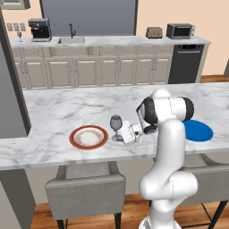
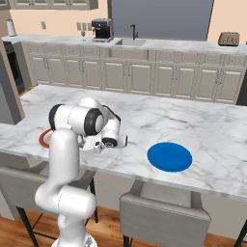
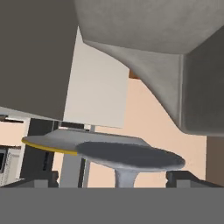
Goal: Retrieve the wine glasses from the counter and place one next to each plate.
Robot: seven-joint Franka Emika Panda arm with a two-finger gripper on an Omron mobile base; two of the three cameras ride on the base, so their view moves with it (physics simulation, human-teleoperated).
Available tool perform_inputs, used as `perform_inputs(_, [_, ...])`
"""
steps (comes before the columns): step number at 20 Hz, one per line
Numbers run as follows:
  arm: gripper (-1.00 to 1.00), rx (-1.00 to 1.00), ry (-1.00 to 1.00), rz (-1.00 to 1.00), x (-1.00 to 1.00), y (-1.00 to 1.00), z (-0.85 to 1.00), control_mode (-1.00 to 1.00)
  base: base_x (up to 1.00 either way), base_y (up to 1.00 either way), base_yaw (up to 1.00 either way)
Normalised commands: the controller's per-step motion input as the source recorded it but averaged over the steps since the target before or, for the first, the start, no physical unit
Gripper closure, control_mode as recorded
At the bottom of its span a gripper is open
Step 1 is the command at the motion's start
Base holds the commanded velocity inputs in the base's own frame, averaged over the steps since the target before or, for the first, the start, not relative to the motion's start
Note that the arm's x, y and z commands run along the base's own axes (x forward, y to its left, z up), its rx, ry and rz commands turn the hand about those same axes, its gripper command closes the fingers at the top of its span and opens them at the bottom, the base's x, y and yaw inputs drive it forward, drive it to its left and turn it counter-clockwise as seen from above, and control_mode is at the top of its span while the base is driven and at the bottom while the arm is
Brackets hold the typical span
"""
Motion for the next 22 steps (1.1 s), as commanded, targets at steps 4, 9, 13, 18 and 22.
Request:
perform_inputs(4, [-1.00, 0.00, 0.00, 0.00, 0.00, -0.09, 0.00, -1.00, 0.00, 0.00, 0.00])
perform_inputs(9, [-1.00, 0.01, 0.00, 0.00, 0.00, -0.13, 0.00, -1.00, 0.00, 0.00, 0.00])
perform_inputs(13, [-1.00, 0.04, 0.00, -0.02, 0.00, -0.23, 0.01, -1.00, 0.00, 0.00, 0.00])
perform_inputs(18, [-1.00, 0.03, -0.07, -0.10, -0.04, -0.26, 0.24, -1.00, 0.00, 0.00, 0.00])
perform_inputs(22, [-1.00, 0.02, -0.15, -0.08, -0.27, -0.11, 0.46, -1.00, 0.00, 0.00, 0.00])
